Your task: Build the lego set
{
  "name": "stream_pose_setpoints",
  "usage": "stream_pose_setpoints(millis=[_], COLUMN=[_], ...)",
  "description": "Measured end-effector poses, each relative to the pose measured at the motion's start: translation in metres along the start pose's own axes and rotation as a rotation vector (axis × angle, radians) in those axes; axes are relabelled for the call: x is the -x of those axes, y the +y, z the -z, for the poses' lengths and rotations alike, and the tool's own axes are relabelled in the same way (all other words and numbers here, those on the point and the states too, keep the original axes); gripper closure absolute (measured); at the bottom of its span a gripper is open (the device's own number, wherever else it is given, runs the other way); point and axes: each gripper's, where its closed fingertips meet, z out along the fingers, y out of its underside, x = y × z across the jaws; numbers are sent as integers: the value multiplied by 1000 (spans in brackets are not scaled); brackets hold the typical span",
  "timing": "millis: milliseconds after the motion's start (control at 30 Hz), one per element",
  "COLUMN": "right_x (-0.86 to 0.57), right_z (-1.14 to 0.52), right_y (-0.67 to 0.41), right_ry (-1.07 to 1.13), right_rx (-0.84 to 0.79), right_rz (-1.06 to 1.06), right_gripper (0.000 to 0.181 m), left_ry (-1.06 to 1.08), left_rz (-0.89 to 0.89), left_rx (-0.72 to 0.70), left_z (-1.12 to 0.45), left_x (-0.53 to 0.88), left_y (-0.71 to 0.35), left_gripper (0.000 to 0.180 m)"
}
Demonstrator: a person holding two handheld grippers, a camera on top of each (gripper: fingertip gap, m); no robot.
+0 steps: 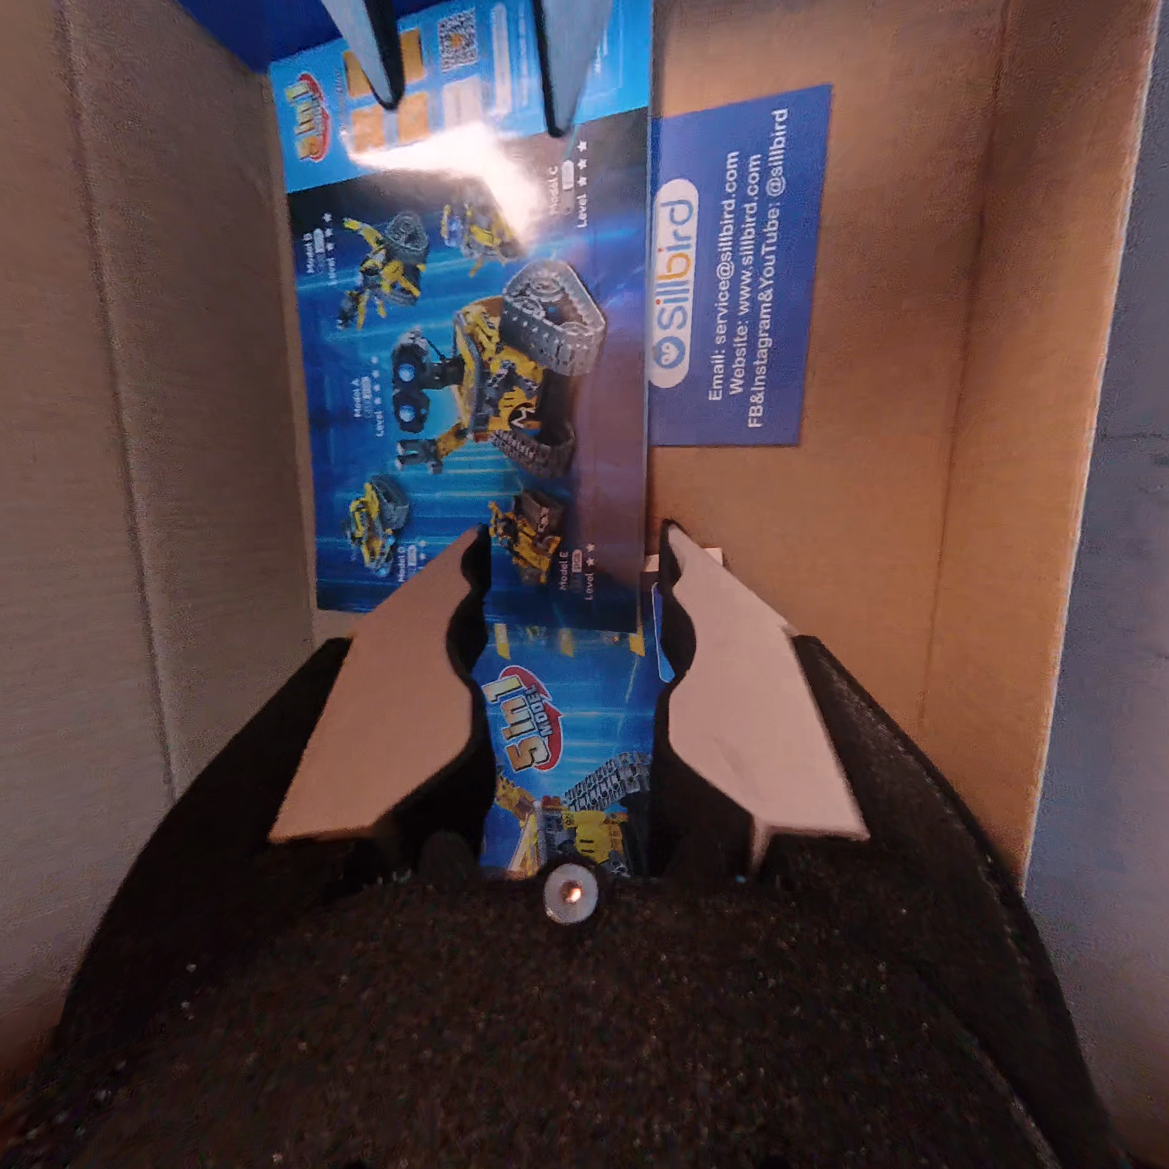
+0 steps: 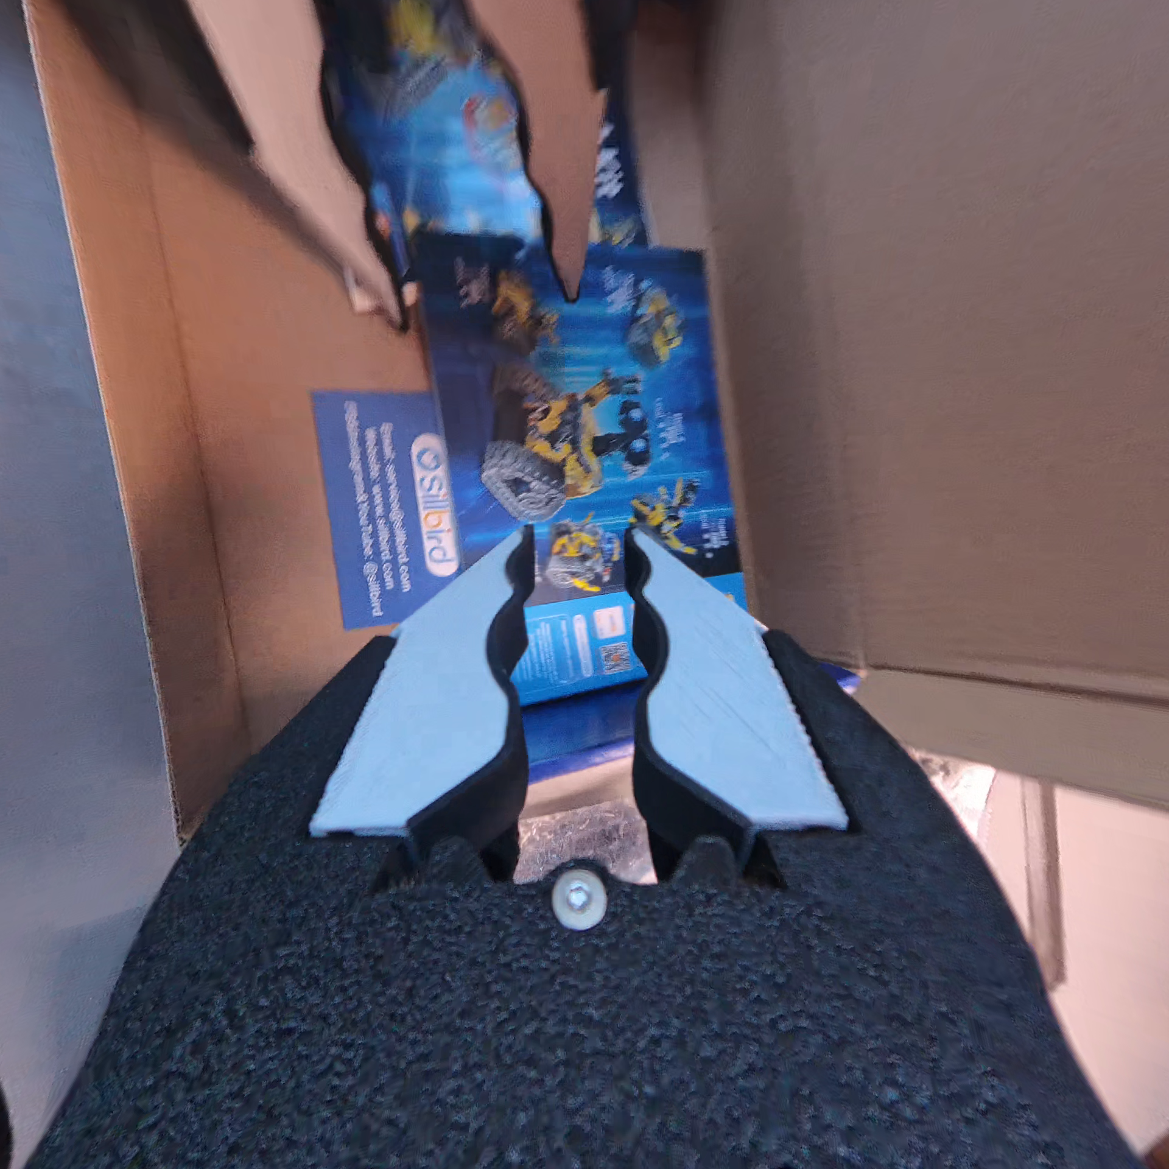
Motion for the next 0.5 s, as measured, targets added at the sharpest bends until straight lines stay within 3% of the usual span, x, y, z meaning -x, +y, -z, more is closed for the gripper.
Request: stream_pose_setpoints(millis=[133,267,500], right_x=[19,24,14], right_z=[-19,-22,-28], right_y=[13,15,11], right_ry=[-64,-101,-3], right_rx=[110,137,137], right_rz=[110,134,197], right_gripper=[145,140,141], left_ry=[131,129,135], left_rz=[13,13,120], left_rx=[-1,-23,-168], left_z=[-1,0,23], left_x=[-14,-13,6], left_y=[0,-1,-15], left_gripper=[154,176,180])
